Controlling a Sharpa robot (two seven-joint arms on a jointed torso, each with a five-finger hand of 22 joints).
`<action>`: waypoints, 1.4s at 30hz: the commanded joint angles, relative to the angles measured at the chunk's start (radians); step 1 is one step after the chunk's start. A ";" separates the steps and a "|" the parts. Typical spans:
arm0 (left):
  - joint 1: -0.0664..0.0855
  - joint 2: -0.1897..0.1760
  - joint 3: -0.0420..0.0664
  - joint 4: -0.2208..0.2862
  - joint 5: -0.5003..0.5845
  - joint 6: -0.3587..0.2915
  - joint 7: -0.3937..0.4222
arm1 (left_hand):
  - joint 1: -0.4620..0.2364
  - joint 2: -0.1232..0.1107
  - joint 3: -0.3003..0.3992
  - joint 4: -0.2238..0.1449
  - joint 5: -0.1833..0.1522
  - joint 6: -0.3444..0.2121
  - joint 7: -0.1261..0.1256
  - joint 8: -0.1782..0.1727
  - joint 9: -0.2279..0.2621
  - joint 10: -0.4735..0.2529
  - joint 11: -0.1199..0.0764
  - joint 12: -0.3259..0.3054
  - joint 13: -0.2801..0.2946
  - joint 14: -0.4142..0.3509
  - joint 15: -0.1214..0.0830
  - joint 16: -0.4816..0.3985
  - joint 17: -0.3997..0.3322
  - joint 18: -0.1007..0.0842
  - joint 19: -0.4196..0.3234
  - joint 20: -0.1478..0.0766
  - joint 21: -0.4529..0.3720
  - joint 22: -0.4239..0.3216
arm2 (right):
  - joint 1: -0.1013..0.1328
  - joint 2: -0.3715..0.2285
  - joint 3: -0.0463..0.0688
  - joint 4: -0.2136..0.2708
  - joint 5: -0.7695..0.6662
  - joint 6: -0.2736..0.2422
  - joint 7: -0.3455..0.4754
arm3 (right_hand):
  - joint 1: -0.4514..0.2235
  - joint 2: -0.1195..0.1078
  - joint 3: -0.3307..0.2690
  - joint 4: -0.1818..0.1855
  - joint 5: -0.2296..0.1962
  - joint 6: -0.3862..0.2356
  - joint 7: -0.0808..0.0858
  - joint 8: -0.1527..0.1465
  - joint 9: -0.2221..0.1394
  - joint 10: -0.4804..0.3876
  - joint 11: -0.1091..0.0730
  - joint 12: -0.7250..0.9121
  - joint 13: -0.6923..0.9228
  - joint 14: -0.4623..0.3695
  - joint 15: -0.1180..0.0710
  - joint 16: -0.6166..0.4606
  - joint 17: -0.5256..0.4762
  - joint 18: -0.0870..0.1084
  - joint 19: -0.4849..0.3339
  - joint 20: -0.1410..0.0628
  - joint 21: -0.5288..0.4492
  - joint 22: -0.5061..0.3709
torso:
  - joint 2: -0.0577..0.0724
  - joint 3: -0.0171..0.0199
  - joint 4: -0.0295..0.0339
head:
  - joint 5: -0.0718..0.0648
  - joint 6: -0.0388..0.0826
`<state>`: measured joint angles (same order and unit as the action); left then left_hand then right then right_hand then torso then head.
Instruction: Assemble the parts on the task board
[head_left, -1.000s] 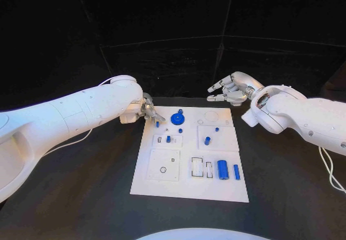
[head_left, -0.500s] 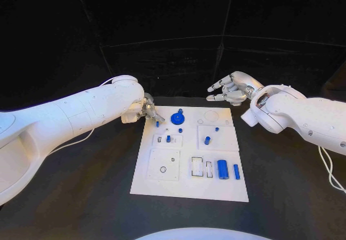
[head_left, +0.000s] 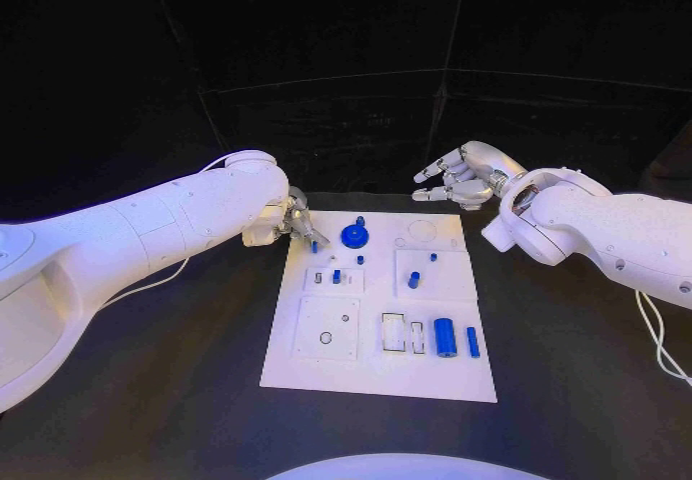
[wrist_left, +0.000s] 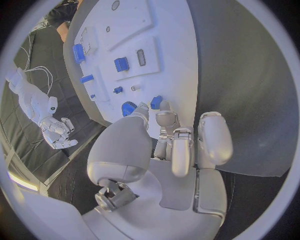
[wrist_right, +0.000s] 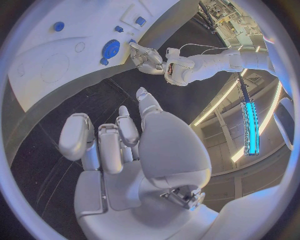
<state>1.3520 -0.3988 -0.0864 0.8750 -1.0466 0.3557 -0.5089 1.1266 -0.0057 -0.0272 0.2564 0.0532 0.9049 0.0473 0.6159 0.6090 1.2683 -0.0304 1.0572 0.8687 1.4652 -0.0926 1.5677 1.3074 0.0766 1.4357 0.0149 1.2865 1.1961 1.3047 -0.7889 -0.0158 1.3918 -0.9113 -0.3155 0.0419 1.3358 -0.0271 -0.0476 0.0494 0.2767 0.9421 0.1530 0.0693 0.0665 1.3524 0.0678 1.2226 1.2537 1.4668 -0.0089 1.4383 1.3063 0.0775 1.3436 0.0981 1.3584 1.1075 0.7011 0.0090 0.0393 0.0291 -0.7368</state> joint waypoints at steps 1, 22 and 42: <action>0.001 0.000 0.001 0.004 -0.008 0.021 0.009 | 0.015 0.005 -0.005 -0.003 -0.005 0.008 -0.002 -0.007 -0.002 -0.004 0.004 0.000 0.000 0.106 0.005 0.003 0.263 0.005 0.001 0.006 -0.004 0.001 | 0.002 -0.001 0.001 0.003 -0.002 0.004 0.005 | -0.003 0.005 -0.007 0.001 0.005 0.004 0.002 0.004 0.001 -0.004 -0.002 -0.003 0.000 0.048 -0.003 -0.007 0.001 0.015 -0.004 -0.002 -0.004 -0.001 | -0.001 -0.0004 0.0003 | 0.001 -0.001; 0.001 -0.018 0.001 0.029 0.024 -0.062 0.070 | 0.250 0.113 0.227 -0.173 -0.005 -0.011 -0.004 -0.036 -0.028 -0.018 0.000 -0.026 -0.024 0.106 0.002 0.003 0.263 0.006 -0.002 0.001 -0.012 -0.001 | 0.002 -0.003 0.001 0.003 -0.002 0.004 0.005 | -0.003 0.005 -0.007 0.001 0.005 0.004 0.002 0.004 0.001 -0.004 -0.002 -0.003 0.000 0.048 -0.003 -0.007 0.001 0.015 -0.004 -0.002 -0.004 -0.001 | 0.000 -0.0009 0.0009 | 0.004 -0.003; 0.005 -0.221 -0.005 0.355 0.075 -0.195 0.038 | 0.130 0.001 0.512 -0.212 -0.005 -0.001 -0.006 -0.009 -0.019 0.004 -0.003 -0.024 -0.027 0.106 0.002 0.003 0.263 0.006 0.002 0.003 -0.014 0.009 | 0.002 -0.008 0.001 -0.002 -0.002 0.010 0.001 | -0.003 0.006 -0.010 0.000 0.011 0.004 0.002 0.004 0.001 -0.003 -0.002 -0.002 0.000 0.048 -0.003 -0.007 0.001 0.015 -0.004 -0.002 -0.005 -0.002 | -0.001 -0.0012 0.0017 | 0.013 -0.007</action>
<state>1.3570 -0.6136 -0.0902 1.2098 -0.9869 0.2178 -0.4648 1.2647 -0.0048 0.3722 0.1531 0.0452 0.8994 0.0396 0.6016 0.5908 1.2653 -0.0305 1.0329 0.8411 1.4652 -0.0926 1.5677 1.3074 0.0766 1.4354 0.0146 1.2780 1.2044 1.3047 -0.7966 -0.0158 1.3892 -0.9115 -0.3126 0.0406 1.3358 -0.0271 -0.0533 0.0494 0.2848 0.9421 0.1530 0.0693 0.0665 1.3524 0.0678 1.2226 1.2537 1.4669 -0.0089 1.4345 1.3063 0.0774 1.3436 0.0981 1.3584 1.1075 0.6994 0.0081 0.0423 0.0416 -0.7425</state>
